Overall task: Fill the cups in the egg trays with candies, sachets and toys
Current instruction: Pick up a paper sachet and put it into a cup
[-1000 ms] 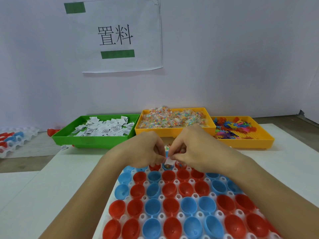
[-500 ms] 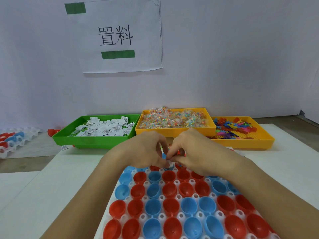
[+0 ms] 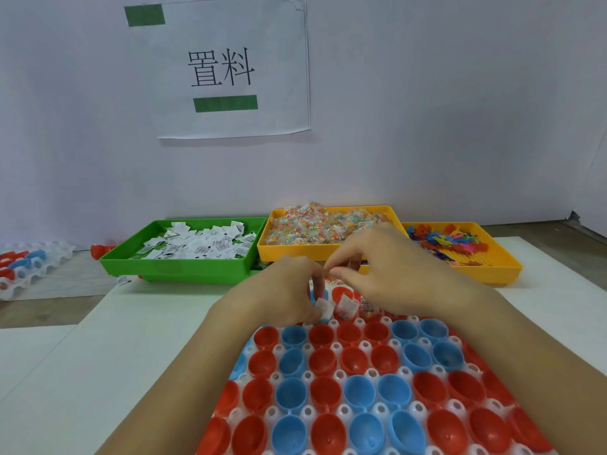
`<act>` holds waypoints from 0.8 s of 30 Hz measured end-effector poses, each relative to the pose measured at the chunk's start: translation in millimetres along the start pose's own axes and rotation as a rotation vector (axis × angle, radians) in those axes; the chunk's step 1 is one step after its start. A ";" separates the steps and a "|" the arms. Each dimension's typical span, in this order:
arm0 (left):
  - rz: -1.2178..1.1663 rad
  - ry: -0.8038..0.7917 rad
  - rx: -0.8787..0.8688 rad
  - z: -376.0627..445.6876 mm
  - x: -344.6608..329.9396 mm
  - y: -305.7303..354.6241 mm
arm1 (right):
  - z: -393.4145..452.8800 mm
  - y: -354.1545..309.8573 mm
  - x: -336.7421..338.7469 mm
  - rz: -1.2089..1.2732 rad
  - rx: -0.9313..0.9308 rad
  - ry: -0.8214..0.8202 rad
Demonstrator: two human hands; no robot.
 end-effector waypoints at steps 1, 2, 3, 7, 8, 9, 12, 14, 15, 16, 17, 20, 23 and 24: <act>0.000 -0.001 0.006 0.0 -0.3 -0.4 | -0.1 1.5 3.9 -0.002 -0.001 0.015; 0.004 -0.008 0.009 -0.2 -0.3 -0.6 | -0.2 3.3 7.8 -0.003 -0.004 0.031; 0.006 -0.018 0.012 -0.8 0.2 -0.5 | -0.2 5.8 11.8 -0.006 -0.008 0.050; -0.019 -0.040 0.008 -4.2 7.8 1.6 | -0.2 15.2 25.4 -0.008 -0.027 0.111; -0.029 -0.027 -0.003 -4.5 10.6 3.1 | -0.3 16.5 27.7 -0.015 -0.023 0.118; -0.038 -0.010 -0.019 -4.6 13.0 5.2 | -0.3 17.5 29.5 -0.024 -0.020 0.119; -0.056 0.023 -0.071 -4.5 16.3 12.8 | -2.5 24.1 36.8 -0.002 -0.045 0.135; -0.055 0.024 -0.083 -4.6 16.1 15.0 | -3.6 32.1 42.8 0.007 -0.077 0.160; -0.047 0.022 -0.082 -4.8 15.6 14.9 | -4.1 36.9 45.7 0.008 -0.093 0.170; -0.036 0.019 -0.080 -4.8 15.0 14.4 | -5.0 42.8 48.9 0.005 -0.113 0.180; -0.029 0.018 -0.080 -5.0 14.3 13.9 | -6.3 49.3 52.4 -0.004 -0.137 0.189; -0.027 0.013 -0.079 -4.7 12.6 12.5 | -11.5 74.9 63.0 -0.015 -0.222 0.223; -0.028 0.000 -0.076 -4.2 11.1 12.0 | -20.0 106.6 71.1 -0.031 -0.315 0.283; -0.030 0.000 -0.078 -4.0 11.1 11.8 | -24.1 119.5 72.2 -0.045 -0.357 0.304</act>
Point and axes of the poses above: each hand's wrist, its own z-axis towards the middle knuckle, its own x-axis out of the back of the hand, y = z × x, the point moved 9 cm from there along z, towards the middle knuckle, and after that the axes turned 9 degrees about -z, right-handed, at the moved point
